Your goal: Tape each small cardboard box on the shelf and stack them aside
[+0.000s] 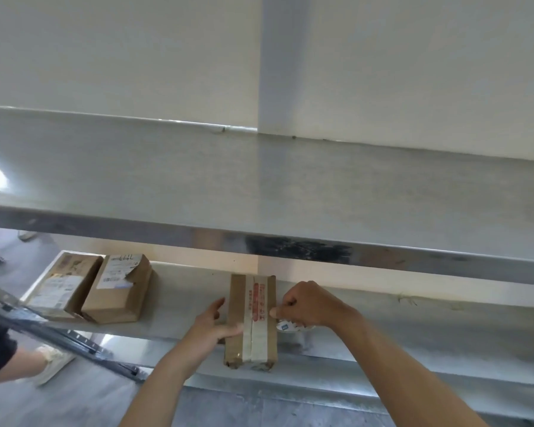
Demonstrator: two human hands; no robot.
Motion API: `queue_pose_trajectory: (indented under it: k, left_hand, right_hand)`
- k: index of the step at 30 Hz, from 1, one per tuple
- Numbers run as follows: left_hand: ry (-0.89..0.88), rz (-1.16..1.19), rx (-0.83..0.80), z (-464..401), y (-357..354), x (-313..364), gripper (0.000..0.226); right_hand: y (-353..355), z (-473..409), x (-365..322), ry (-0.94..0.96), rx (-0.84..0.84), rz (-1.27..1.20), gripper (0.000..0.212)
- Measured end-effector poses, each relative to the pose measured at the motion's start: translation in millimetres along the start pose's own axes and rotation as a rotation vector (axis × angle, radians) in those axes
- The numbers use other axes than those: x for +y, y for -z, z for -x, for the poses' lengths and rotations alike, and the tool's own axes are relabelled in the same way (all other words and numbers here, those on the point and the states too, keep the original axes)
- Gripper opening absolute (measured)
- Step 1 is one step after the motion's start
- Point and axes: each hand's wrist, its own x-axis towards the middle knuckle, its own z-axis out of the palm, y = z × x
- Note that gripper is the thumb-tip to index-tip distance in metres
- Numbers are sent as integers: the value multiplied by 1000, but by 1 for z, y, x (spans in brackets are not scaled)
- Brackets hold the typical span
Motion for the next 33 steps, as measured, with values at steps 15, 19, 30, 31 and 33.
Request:
queue_pose_trajectory:
  k: [15,19,30,31,33]
  left_hand:
    - [94,-652,572,6,-91,40,139]
    - [107,-660,544,8,-88,41,138]
    - [72,-315,387,10,-35,26,103]
    - [67,-255,378,8,-34,23,99]
    - [45,-117,359,8,-36,21,94]
  right_hand:
    - [-3,1,-5,1,41,40,47]
    - [2,1,-4,38,14,74,47]
    - [15,10,21,46,49,19,51]
    - [15,12,21,44,46,9,50]
    - [15,13,20,46,50,7,49]
